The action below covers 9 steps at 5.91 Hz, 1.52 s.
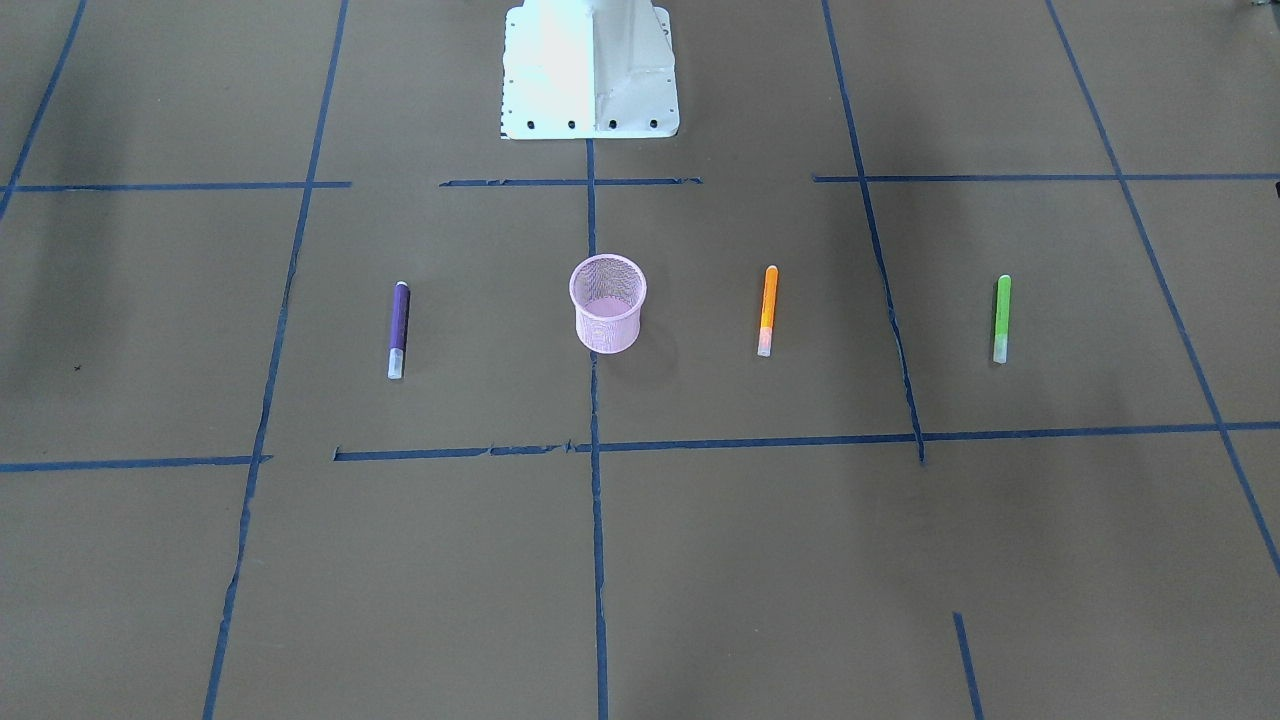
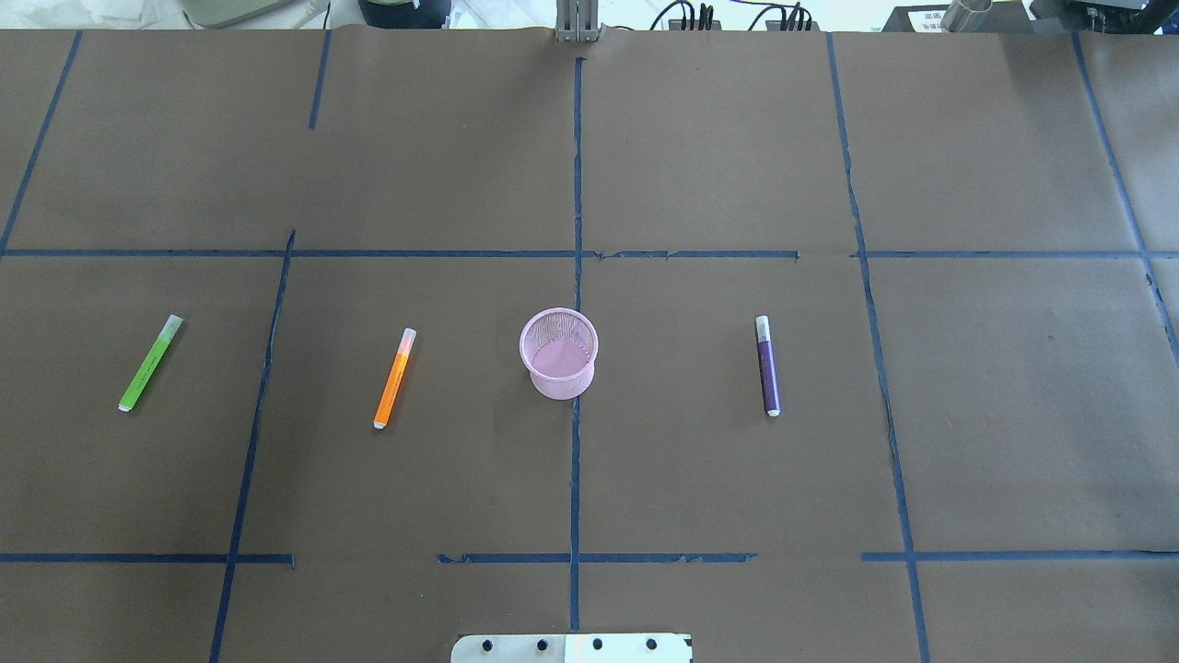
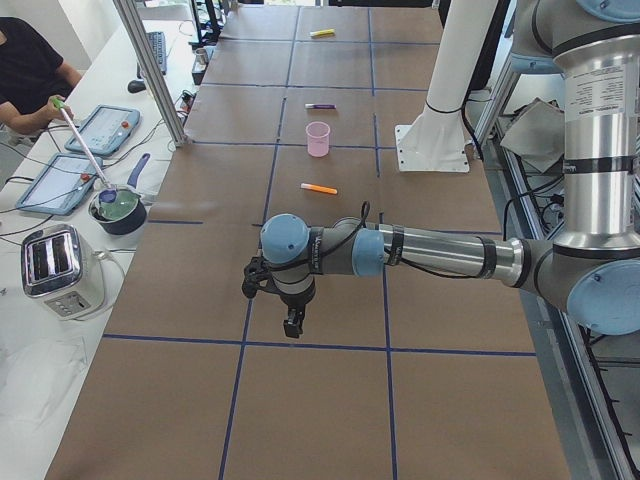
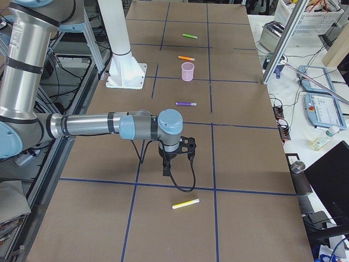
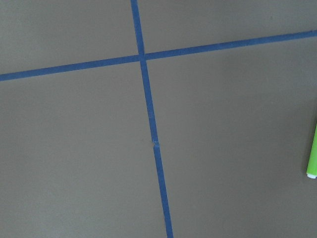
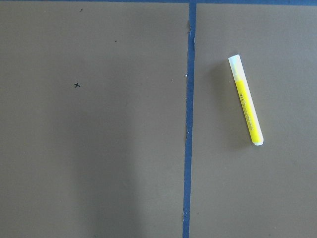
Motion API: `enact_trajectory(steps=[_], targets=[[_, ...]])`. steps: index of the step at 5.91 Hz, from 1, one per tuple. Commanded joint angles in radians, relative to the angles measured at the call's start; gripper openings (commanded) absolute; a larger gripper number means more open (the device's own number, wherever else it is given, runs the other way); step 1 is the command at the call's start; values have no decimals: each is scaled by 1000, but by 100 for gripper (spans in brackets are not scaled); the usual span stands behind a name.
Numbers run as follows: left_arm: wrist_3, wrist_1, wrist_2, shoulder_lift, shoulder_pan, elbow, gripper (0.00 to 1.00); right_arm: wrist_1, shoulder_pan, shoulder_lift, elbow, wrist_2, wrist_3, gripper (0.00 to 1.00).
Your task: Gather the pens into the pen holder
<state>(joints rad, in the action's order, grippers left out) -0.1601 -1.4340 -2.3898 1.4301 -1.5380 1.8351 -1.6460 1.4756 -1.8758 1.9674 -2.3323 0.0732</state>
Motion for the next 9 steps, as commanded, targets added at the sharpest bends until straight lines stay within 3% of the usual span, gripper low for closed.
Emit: enact_trajectory(steps=[1,9], targets=[[-10,-9,6,-48,2,68,100,-1,0,-6,8,-5,0,100],[-10,-28,-8,-89,13,101,100,11,-6,-13,30,-36,0,100]])
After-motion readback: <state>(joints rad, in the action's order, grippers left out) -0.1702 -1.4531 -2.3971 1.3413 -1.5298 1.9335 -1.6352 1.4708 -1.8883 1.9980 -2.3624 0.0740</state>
